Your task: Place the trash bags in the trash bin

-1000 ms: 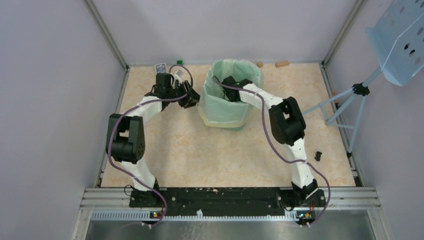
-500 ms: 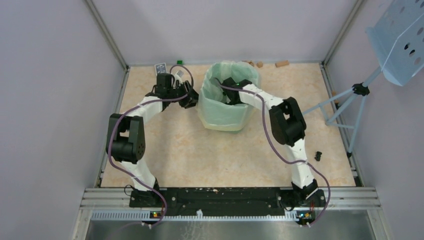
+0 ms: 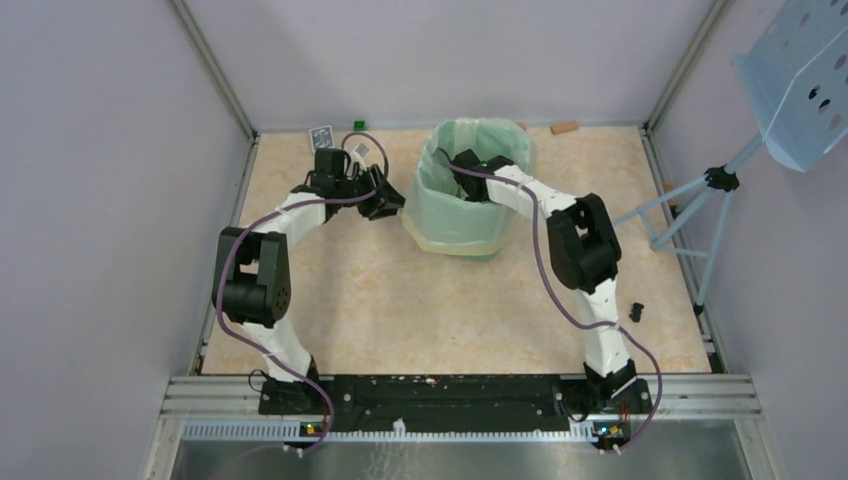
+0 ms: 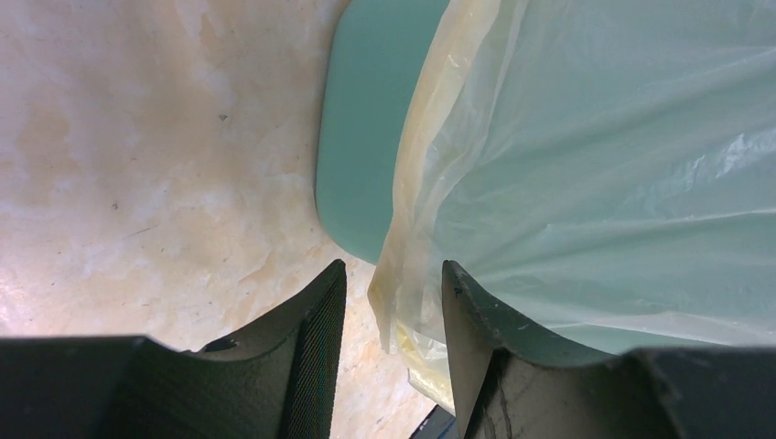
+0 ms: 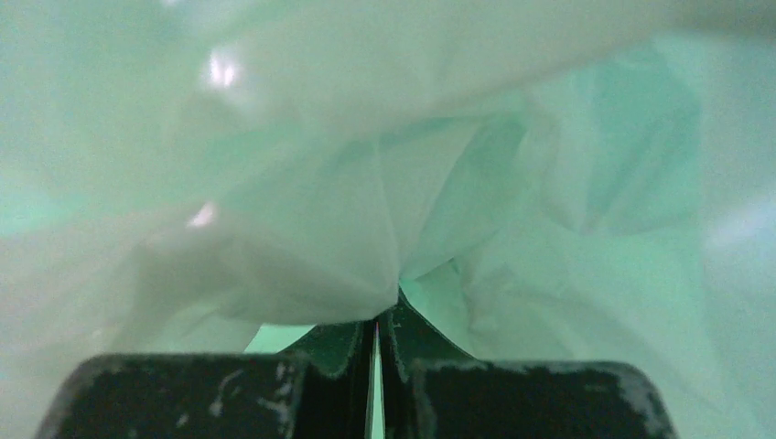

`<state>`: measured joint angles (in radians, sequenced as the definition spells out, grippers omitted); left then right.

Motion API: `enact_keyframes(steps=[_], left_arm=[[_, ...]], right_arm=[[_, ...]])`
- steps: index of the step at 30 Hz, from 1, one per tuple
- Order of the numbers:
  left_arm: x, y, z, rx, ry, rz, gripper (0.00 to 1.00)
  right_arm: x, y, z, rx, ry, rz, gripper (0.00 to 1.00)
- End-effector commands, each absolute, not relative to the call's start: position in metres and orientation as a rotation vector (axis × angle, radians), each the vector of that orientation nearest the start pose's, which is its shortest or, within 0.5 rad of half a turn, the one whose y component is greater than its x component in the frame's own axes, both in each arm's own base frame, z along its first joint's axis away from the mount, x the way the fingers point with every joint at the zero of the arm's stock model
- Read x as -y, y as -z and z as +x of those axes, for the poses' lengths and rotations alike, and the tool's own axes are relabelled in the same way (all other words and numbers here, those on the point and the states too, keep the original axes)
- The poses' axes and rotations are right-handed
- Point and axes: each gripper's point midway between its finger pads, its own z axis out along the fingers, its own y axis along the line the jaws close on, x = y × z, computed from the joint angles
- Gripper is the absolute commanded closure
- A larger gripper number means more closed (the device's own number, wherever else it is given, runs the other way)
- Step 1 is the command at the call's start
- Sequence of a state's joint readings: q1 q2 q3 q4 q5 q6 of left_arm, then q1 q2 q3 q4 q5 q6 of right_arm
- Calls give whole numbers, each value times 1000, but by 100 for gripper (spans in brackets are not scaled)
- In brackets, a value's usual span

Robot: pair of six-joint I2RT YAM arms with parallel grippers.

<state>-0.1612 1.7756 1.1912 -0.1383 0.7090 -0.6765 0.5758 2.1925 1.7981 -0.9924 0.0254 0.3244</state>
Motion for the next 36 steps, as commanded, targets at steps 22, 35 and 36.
enact_keyframes(steps=[22, 35, 36], left_arm=[[184, -192, 393, -2257, 1123, -132, 50], [175, -248, 383, -2108, 1043, -60, 49], [174, -253, 381, -2091, 1042, -57, 49]], right_arm=[[-289, -221, 392, -2509, -481, -379, 96], [-250, -316, 399, -2231, -446, -312, 98], [-248, -323, 397, -2203, -453, -308, 98]])
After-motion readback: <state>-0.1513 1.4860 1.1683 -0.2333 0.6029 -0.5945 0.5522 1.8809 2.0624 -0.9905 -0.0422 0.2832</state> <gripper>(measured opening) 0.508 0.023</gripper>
